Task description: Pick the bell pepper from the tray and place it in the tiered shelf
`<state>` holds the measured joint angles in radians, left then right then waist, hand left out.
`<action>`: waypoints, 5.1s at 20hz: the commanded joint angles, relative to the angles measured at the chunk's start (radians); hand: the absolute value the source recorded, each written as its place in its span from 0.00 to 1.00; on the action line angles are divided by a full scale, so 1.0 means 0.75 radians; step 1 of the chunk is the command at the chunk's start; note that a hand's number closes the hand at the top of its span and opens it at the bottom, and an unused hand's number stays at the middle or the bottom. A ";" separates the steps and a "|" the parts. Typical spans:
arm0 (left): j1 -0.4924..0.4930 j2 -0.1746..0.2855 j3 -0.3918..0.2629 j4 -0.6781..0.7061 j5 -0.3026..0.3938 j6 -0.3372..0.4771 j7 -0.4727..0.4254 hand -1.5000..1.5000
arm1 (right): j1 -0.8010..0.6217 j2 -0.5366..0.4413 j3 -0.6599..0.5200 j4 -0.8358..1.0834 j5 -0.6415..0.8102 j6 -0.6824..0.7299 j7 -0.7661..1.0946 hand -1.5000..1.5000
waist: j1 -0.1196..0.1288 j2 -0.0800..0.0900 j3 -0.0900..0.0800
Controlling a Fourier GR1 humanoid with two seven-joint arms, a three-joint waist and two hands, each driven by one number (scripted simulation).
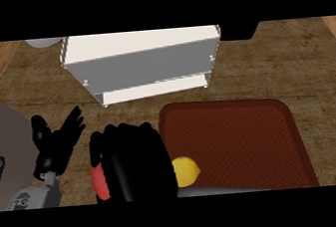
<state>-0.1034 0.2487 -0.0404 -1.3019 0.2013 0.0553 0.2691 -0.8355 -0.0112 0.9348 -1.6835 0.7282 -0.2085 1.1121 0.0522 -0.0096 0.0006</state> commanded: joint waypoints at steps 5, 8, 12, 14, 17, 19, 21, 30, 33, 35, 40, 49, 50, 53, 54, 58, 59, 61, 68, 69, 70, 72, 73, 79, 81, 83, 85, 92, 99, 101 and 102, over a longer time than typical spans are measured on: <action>0.048 0.009 0.032 -0.001 0.015 -0.007 -0.014 0.50 | -0.471 0.014 -0.253 -0.011 -0.101 0.077 0.400 1.00 | -0.027 -0.004 -0.005; 0.033 -0.021 0.017 0.059 -0.005 0.004 -0.031 0.50 | -0.606 0.014 -0.353 0.093 -0.156 0.105 0.410 1.00 | -0.035 0.001 -0.006; 0.046 -0.022 0.016 -0.003 0.007 -0.005 -0.019 0.50 | -0.746 0.014 -0.576 0.220 -0.230 0.181 0.362 1.00 | -0.039 0.001 -0.004; 0.029 -0.011 0.041 -0.012 0.019 0.005 0.001 0.50 | -0.793 0.014 -0.667 0.339 -0.225 0.187 0.268 1.00 | -0.043 0.007 -0.003; 0.045 0.014 0.054 -0.024 0.016 0.004 0.028 0.50 | -0.860 0.014 -0.744 0.454 -0.186 0.178 0.205 1.00 | -0.046 0.009 -0.002; 0.031 -0.056 0.003 -0.051 -0.018 0.052 0.029 0.50 | -0.881 -0.010 -0.800 0.465 -0.189 0.218 0.183 1.00 | -0.060 0.008 -0.001; 0.059 0.012 0.060 -0.026 0.022 -0.021 -0.003 0.50 | -1.027 -0.024 -0.901 0.613 -0.215 0.249 0.131 1.00 | -0.045 0.011 -0.003; 0.052 -0.001 0.063 -0.026 0.004 -0.025 0.003 0.50 | -1.001 0.001 -0.972 0.961 -0.237 0.248 -0.237 1.00 | -0.046 0.017 -0.003; 0.092 0.003 0.051 -0.069 -0.009 -0.033 -0.001 0.50 | -1.063 -0.037 -1.016 1.099 -0.236 0.274 -0.350 1.00 | -0.034 0.019 -0.003; 0.051 0.000 0.061 -0.067 -0.005 -0.016 0.045 0.50 | -1.041 -0.047 -1.019 1.165 -0.227 0.281 -0.419 1.00 | -0.039 0.020 -0.002; 0.048 -0.036 0.044 -0.043 -0.014 -0.023 0.019 0.50 | -1.041 0.001 -1.027 1.360 -0.162 0.120 -0.562 1.00 | -0.032 0.026 -0.003; 0.057 0.015 0.099 -0.044 0.013 -0.084 0.017 0.50 | -1.121 0.004 -1.093 1.558 -0.133 0.037 -0.709 1.00 | -0.031 0.023 -0.003; 0.074 -0.039 0.050 -0.067 -0.031 -0.032 0.010 0.50 | -1.134 0.014 -1.089 1.612 -0.126 -0.029 -0.731 1.00 | -0.016 0.027 -0.003; 0.067 0.009 0.090 -0.074 -0.009 -0.064 0.031 0.50 | -1.100 0.014 -1.112 1.638 -0.158 -0.018 -0.821 1.00 | -0.020 0.026 -0.003; 0.102 -0.044 0.037 -0.136 -0.056 0.006 0.069 0.50 | -1.140 -0.007 -1.139 1.605 -0.166 0.057 -0.794 1.00 | -0.033 0.019 -0.002; 0.008 -0.042 0.082 0.034 -0.046 -0.037 -0.019 0.50 | -1.191 -0.028 -1.172 1.641 -0.174 0.077 -0.831 1.00 | -0.044 0.023 -0.003; 0.081 -0.024 0.090 -0.072 -0.022 -0.048 0.017 0.50 | -1.156 -0.008 -1.145 1.664 -0.135 0.034 -0.838 1.00 | -0.034 0.020 -0.002; 0.045 -0.047 0.073 -0.034 -0.036 -0.038 0.015 0.50 | -1.241 0.007 -1.095 1.725 -0.077 0.089 -0.776 1.00 | -0.030 0.024 -0.004; 0.056 -0.010 0.087 -0.088 -0.026 -0.070 0.042 0.50 | -1.155 0.009 -1.312 1.681 -0.227 -0.236 -0.783 0.00 | -0.021 0.025 -0.002; 0.082 -0.054 0.077 -0.042 -0.042 -0.046 -0.009 0.50 | -1.155 0.014 -1.322 1.633 -0.260 -0.249 -0.764 0.00 | -0.032 0.020 -0.002; 0.110 -0.051 0.064 -0.088 -0.041 -0.051 0.015 0.50 | -1.109 0.014 -1.348 1.621 -0.279 -0.254 -0.832 0.00 | -0.032 0.020 -0.001; 0.087 -0.045 0.079 -0.040 -0.048 -0.054 -0.020 0.50 | -1.131 -0.005 -1.426 1.625 -0.339 -0.291 -0.873 0.00 | -0.022 0.029 -0.003; 0.036 0.006 0.131 -0.054 -0.010 -0.072 0.036 0.50 | -1.142 0.001 -1.440 1.581 -0.362 -0.280 -0.850 0.00 | -0.037 0.021 -0.002; 0.030 -0.075 0.076 -0.056 -0.065 0.003 0.051 0.50 | -1.098 -0.020 -1.572 1.529 -0.472 -0.407 -0.921 0.00 | -0.043 0.023 -0.001; -0.002 -0.054 0.092 -0.011 -0.058 -0.028 0.034 0.50 | -1.178 -0.070 -1.592 1.540 -0.458 -0.464 -0.867 0.00 | -0.043 0.025 -0.003; 0.056 -0.012 0.133 -0.029 -0.016 -0.082 0.017 0.50 | -1.093 -0.081 -1.579 1.489 -0.441 -0.513 -0.898 0.00 | -0.051 0.018 -0.002; 0.084 -0.037 0.119 -0.063 -0.023 -0.064 0.013 0.50 | -1.052 -0.134 -1.558 1.499 -0.388 -0.566 -0.882 0.00 | -0.057 0.014 -0.001; 0.038 -0.039 0.122 -0.018 -0.058 -0.038 0.018 0.50 | -0.943 -0.321 -1.642 1.338 -0.444 -0.573 -0.787 0.00 | -0.086 0.009 0.000; 0.152 -0.032 0.133 -0.155 -0.024 -0.058 0.056 0.50 | -0.733 -0.467 -1.670 1.040 -0.582 -0.296 -0.706 0.00 | -0.081 0.004 0.001; 0.116 -0.026 0.156 -0.020 -0.036 -0.078 -0.014 0.50 | -0.668 -0.502 -1.683 0.985 -0.625 -0.229 -0.749 0.00 | -0.085 0.009 0.000; 0.119 -0.065 0.138 -0.013 -0.044 -0.063 -0.042 0.50 | -0.642 -0.518 -1.653 0.879 -0.621 -0.181 -0.632 0.00 | -0.100 0.002 -0.001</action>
